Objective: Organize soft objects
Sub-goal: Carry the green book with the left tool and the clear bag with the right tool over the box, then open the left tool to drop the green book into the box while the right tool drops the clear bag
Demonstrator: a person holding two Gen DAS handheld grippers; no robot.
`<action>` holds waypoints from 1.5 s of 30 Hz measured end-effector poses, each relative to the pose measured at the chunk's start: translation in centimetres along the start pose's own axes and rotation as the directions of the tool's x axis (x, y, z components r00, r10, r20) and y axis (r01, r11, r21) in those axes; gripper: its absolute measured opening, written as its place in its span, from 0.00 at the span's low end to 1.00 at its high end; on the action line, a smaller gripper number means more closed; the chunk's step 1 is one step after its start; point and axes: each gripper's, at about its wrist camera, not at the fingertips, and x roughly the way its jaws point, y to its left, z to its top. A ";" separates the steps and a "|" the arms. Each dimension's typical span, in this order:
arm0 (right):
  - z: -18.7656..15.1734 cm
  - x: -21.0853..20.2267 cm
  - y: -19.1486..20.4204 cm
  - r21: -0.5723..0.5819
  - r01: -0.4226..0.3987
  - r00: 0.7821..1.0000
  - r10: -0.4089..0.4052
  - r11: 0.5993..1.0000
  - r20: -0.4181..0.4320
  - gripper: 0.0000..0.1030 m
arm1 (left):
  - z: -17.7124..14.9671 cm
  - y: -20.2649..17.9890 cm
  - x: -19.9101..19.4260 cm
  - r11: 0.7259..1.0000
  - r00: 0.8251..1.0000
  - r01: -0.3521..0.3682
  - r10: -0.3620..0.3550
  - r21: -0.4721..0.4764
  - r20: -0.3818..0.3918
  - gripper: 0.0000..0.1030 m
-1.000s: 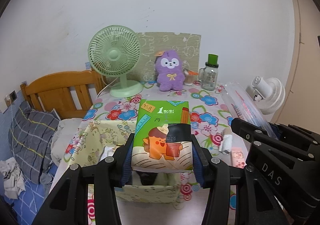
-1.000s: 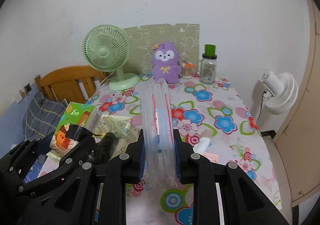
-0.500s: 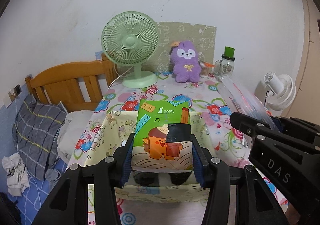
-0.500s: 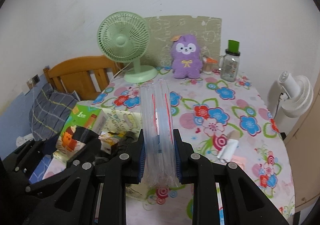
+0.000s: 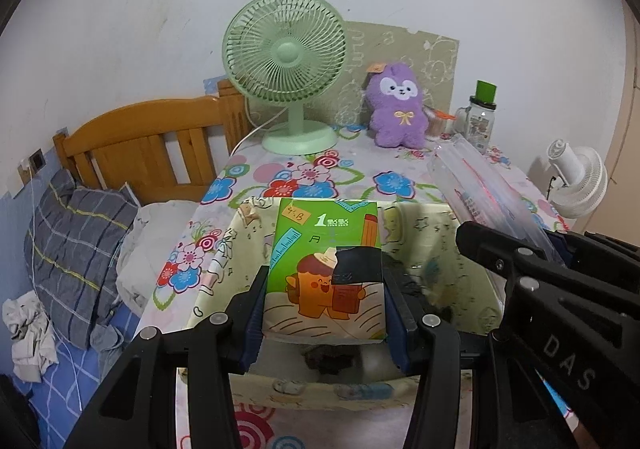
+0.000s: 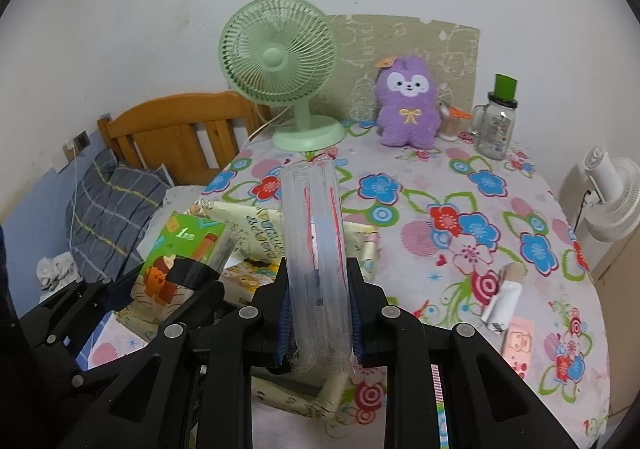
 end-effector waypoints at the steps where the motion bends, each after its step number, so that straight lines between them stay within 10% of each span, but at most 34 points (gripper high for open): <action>1: 0.0 0.3 0.2 -0.004 -0.002 1.000 0.002 1.000 -0.003 0.26 | 0.0 0.1 0.2 1.000 1.000 0.000 0.000 0.000 -0.002 0.50; 13: -0.1 2.9 2.6 -0.042 -0.054 0.998 0.052 0.998 -0.047 0.26 | -1.4 1.4 2.2 1.000 0.998 -0.003 0.004 0.009 -0.067 0.54; 26: 0.2 5.0 4.4 -0.074 -0.157 0.985 0.150 0.985 -0.085 0.29 | -1.2 2.3 1.6 1.000 0.999 -0.008 0.007 -0.020 -0.050 0.81; 29: 0.1 5.4 4.5 -0.076 -0.169 0.981 0.160 0.983 -0.106 0.44 | -1.2 2.2 1.4 1.000 0.999 -0.006 0.005 -0.022 -0.049 0.83; 32: 0.0 4.9 4.4 -0.076 -0.149 0.986 0.143 0.986 -0.081 0.80 | -1.1 2.0 1.2 1.000 0.999 -0.011 0.009 -0.026 -0.045 0.84; 45: -0.2 1.4 1.9 -0.063 -0.054 0.999 0.053 0.997 -0.010 0.84 | -0.6 -0.8 -1.9 1.000 1.000 -0.002 0.002 0.000 0.026 0.92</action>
